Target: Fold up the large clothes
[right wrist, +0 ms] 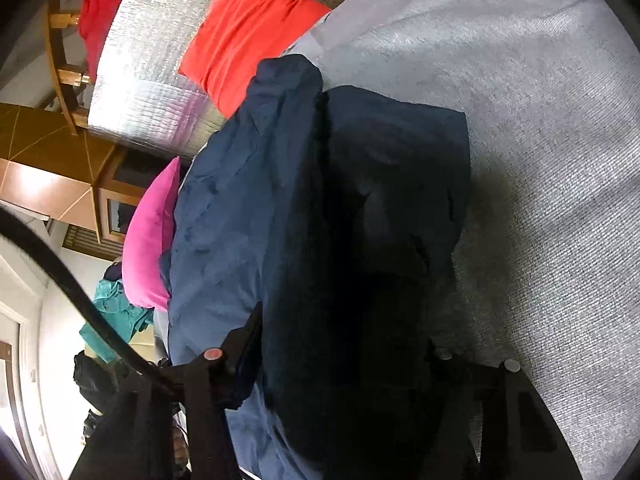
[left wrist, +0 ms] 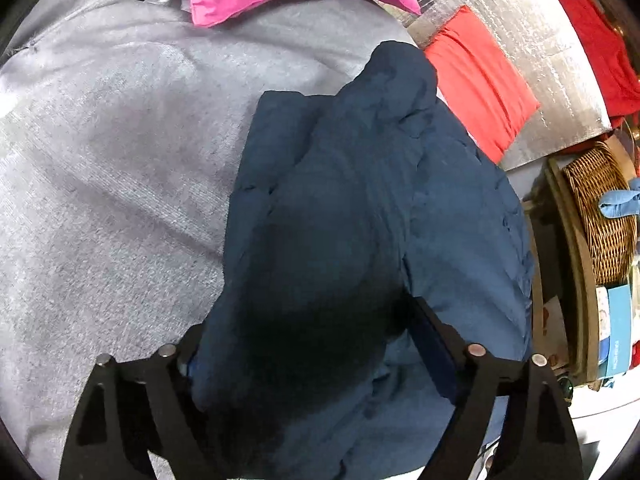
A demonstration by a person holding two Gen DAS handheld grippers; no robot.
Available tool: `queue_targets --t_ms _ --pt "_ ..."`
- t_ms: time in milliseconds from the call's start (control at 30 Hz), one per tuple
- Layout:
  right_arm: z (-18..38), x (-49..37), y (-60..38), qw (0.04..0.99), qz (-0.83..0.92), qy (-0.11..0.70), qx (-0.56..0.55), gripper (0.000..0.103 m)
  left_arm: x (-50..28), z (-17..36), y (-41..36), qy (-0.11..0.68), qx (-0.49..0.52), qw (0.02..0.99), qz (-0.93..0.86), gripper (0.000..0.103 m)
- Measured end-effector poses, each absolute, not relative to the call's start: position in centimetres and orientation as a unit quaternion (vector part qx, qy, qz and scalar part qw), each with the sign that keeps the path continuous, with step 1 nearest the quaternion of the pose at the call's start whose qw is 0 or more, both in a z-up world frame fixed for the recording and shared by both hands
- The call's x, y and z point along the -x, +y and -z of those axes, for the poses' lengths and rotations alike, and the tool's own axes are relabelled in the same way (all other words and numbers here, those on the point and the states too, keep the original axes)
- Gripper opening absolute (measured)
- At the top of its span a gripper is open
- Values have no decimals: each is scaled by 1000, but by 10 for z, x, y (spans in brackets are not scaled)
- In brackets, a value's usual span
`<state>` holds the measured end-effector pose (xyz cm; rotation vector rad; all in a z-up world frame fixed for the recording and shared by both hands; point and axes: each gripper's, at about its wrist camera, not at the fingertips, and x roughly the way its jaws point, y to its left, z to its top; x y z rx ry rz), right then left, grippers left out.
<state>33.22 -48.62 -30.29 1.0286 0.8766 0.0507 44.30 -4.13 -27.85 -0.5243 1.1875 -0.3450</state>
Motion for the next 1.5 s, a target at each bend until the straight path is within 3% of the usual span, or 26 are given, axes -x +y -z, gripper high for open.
queue_targets --t_ms 100,167,233,333,533,900,1233,1267,1300,1333,1367,1400,1500 --pt "305 -329 -489 781 -24 404 -475 60 -445 280 -41 549 259 777 166 84" --pt "307 -324 -495 781 -24 402 -478 56 -442 279 -28 546 265 777 166 72" --pt "302 -323 -494 782 -23 395 -482 50 -441 274 -22 539 268 780 169 53" --pt "292 -319 -490 797 -14 388 -464 44 -437 263 -21 527 264 789 170 39" --pt "268 -309 -487 816 -12 362 -451 39 -425 242 -11 506 270 799 182 27" --pt "245 -292 -486 832 -4 359 -423 38 -405 222 -5 505 262 799 196 25" --pt "246 -257 -488 816 -4 402 -416 38 -370 223 -5 533 223 792 198 26" --pt "250 -255 -488 812 -6 412 -414 38 -368 228 -4 543 214 789 195 28" --pt "256 -253 -489 802 -11 432 -413 39 -366 235 -3 557 201 784 187 38" --pt "263 -252 -492 789 -12 449 -419 45 -366 245 -2 575 182 778 178 52" --pt "270 -251 -495 775 -14 462 -431 55 -367 253 3 586 176 772 171 59" --pt "273 -250 -498 765 -14 473 -437 59 -369 257 9 591 186 767 165 67" --pt "261 -243 -520 760 16 481 -437 60 -380 252 30 609 230 738 177 67"
